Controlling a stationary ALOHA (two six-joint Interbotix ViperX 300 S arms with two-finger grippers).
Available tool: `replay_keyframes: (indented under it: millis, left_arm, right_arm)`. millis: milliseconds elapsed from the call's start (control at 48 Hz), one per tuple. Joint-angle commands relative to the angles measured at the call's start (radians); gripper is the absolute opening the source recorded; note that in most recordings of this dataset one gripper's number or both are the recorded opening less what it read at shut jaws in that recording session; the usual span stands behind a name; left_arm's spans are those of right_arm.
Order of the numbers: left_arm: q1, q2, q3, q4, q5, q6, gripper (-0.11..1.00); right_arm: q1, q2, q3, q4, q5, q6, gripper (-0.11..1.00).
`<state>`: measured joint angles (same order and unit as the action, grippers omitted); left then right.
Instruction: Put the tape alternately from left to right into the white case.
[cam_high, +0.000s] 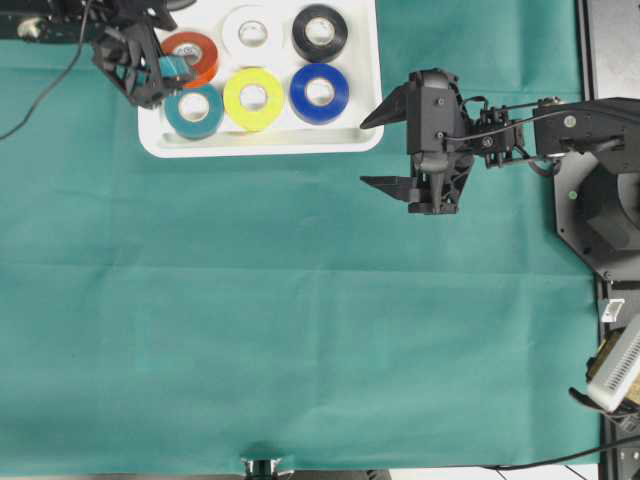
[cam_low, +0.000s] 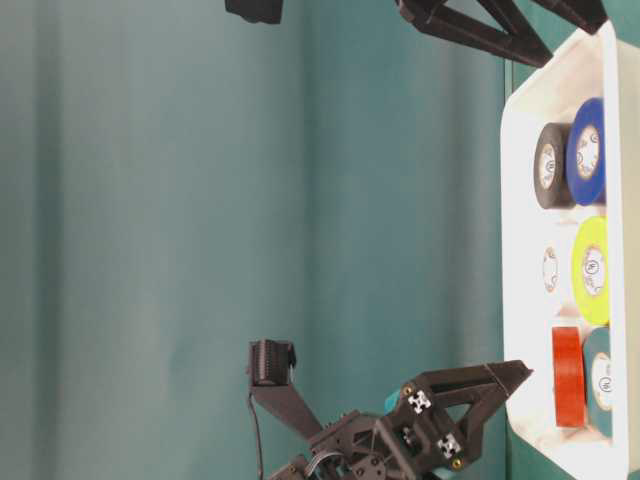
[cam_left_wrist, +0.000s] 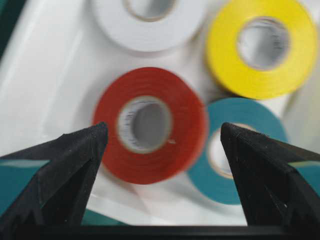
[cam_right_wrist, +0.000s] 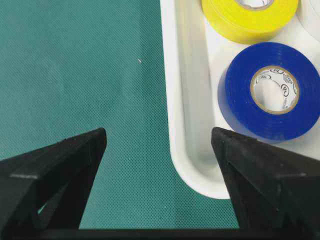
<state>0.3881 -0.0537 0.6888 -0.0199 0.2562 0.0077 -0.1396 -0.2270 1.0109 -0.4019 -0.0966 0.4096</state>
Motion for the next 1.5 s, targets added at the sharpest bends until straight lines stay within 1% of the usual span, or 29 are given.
replay_keyframes:
  millis: [0, 312, 521, 645, 916, 1187, 1478]
  left_arm:
    - [-0.048, -0.037, -0.006, 0.002, -0.008, 0.0, 0.97]
    - [-0.216, -0.058, -0.005, 0.0, -0.017, -0.002, 0.97]
    - [-0.293, -0.057, -0.003, 0.002, -0.032, -0.002, 0.97]
    - [-0.325, -0.057, -0.003, 0.0, -0.038, -0.003, 0.97]
    - [-0.373, -0.052, 0.012, 0.0, -0.069, -0.002, 0.97]
    - [-0.374, -0.06, 0.038, 0.0, -0.098, -0.002, 0.97]
    - [-0.374, -0.112, 0.074, 0.0, -0.1, 0.0, 0.97]
  right_arm:
    - [0.003, -0.008, -0.008, 0.0, -0.009, 0.0, 0.81]
    - [0.002, -0.006, -0.012, 0.0, -0.009, 0.0, 0.81]
    - [0.012, -0.008, -0.012, 0.0, -0.02, 0.0, 0.81]
    - [0.025, -0.008, -0.009, 0.0, -0.025, 0.0, 0.81]
    - [0.06, -0.006, -0.009, 0.0, -0.037, 0.002, 0.81]
    - [0.063, -0.008, -0.011, 0.0, -0.037, 0.002, 0.81]
    - [0.061, -0.031, -0.002, 0.0, -0.034, 0.0, 0.81]
